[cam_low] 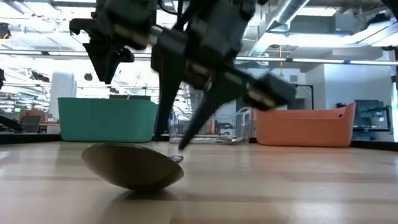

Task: Sort silverware by color (type)
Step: Put the black spoon into the orange bin

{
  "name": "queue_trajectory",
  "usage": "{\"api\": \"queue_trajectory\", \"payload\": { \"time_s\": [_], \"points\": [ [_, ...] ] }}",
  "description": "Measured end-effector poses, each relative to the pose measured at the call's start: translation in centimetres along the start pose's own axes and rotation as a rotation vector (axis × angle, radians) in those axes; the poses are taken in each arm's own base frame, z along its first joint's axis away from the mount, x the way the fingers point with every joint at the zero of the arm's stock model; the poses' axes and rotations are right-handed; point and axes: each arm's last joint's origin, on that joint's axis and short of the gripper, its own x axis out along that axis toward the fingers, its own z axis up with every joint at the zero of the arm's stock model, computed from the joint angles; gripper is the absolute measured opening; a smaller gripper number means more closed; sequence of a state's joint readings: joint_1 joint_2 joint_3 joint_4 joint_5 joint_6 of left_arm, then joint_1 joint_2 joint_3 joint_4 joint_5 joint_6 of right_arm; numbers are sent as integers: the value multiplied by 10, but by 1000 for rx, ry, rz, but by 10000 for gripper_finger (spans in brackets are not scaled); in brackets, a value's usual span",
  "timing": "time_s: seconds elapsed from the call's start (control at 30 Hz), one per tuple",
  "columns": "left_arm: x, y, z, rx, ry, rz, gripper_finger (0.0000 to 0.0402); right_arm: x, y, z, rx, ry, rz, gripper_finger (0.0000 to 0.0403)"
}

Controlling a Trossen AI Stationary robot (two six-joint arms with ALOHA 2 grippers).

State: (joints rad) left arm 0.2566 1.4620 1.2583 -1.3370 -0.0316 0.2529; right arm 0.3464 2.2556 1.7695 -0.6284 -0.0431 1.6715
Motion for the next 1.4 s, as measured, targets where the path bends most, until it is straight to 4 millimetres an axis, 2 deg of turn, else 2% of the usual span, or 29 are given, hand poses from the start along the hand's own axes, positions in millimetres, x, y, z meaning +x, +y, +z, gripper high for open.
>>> {"api": "queue_trajectory", "payload": {
  "time_s": [0.13,0.63,0.77,0.87,1.07,1.4],
  "points": [
    [0,0,0,-2,0,0,96,1,-6,1,4,-17,-52,120],
    [0,0,0,-3,-5,1,96,3,-2,0,-5,10,-14,120],
    [0,0,1,-3,-11,2,96,12,-2,0,-17,34,-5,120],
    [0,0,1,-2,-11,3,96,10,0,0,-21,48,15,120],
    [0,0,1,-1,-12,3,96,10,-8,4,6,51,-74,121],
    [0,1,2,12,-21,5,96,9,-11,10,7,46,-106,121]
  ]
}}
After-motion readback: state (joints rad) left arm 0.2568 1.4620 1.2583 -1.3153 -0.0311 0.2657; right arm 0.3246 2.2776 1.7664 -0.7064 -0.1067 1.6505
